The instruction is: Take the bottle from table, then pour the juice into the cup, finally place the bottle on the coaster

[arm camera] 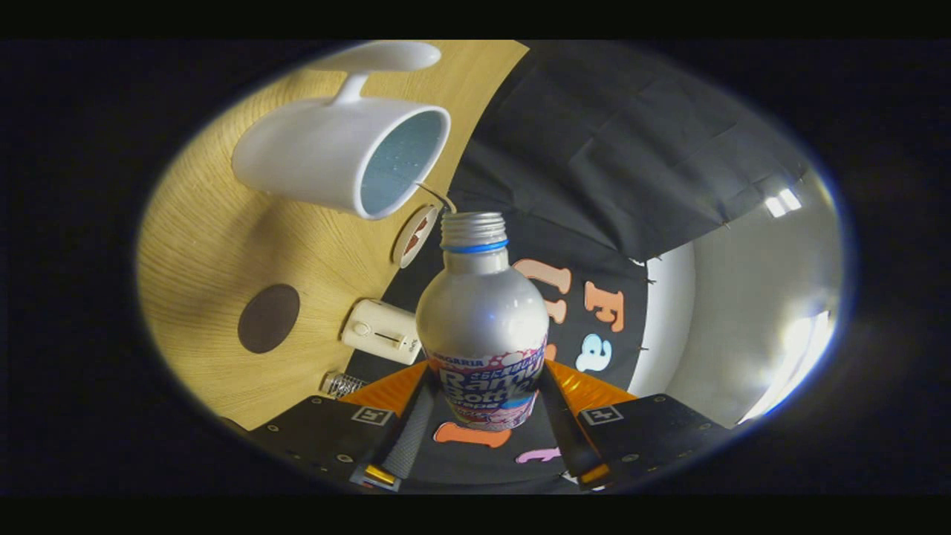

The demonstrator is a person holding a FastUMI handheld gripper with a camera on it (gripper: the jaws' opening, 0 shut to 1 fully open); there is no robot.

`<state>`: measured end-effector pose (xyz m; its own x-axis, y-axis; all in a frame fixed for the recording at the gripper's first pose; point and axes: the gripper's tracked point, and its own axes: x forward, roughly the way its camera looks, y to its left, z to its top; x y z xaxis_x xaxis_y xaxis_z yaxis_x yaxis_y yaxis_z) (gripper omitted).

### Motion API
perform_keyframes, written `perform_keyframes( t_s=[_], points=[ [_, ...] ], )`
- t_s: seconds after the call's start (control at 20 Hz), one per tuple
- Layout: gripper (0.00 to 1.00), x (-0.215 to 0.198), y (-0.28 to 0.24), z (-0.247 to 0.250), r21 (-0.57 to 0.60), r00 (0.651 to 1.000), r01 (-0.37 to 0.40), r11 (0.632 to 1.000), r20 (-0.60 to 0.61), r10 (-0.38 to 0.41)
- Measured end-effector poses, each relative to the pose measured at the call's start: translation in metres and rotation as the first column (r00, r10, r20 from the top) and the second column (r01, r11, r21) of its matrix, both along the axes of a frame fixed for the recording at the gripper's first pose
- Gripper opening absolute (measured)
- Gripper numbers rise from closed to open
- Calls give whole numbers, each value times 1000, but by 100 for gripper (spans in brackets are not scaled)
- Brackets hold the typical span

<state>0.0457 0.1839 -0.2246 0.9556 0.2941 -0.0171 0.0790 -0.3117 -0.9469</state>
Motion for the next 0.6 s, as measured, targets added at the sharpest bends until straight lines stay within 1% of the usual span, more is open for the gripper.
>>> perform_keyframes(
  t_s=[0.4, 0.6],
  points=[
    [76, -7, 14, -16, 20, 999, -19, 1000, -30, 20],
    [77, -7, 12, -24, 95, 997, -4, 995, -76, 11]
  ],
)
